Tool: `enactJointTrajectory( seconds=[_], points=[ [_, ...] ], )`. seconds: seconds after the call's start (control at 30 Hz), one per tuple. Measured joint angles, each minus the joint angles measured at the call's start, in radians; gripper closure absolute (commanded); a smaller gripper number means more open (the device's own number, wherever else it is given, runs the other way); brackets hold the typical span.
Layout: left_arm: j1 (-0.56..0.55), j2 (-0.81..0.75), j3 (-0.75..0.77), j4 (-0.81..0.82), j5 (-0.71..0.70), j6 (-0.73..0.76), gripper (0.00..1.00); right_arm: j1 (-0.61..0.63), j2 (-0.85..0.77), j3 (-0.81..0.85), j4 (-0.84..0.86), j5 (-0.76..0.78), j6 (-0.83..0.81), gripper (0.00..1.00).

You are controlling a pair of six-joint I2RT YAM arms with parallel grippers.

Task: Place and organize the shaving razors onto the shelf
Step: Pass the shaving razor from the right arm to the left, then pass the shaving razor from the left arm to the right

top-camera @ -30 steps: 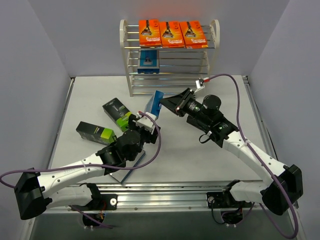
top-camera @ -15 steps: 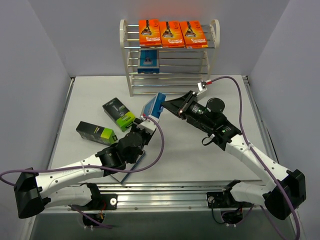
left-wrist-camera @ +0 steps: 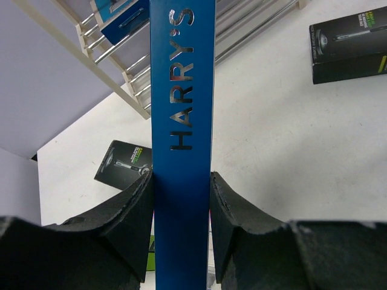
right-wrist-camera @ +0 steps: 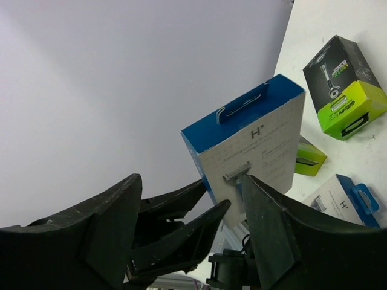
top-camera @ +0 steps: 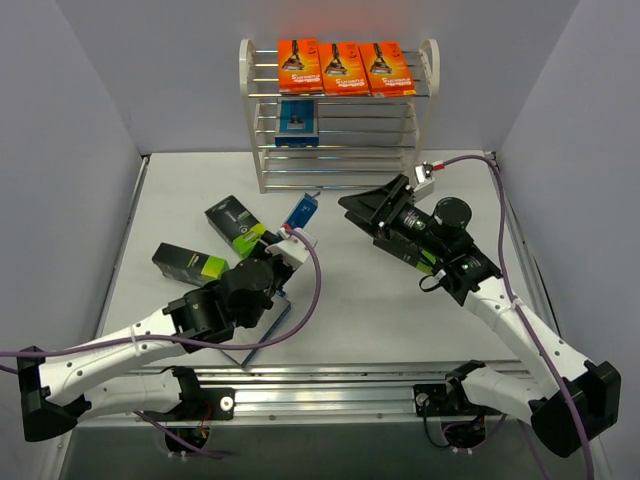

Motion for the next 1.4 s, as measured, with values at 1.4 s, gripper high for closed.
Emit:
enactJointTrajectory(
  seconds=[1.4],
  points=[
    [-0.132,-0.397,-0.316,0.043,0.240,0.668,0.98,-0.155,0.124,-0.096,0.043,-0.495,0.002,0.00]
  ],
)
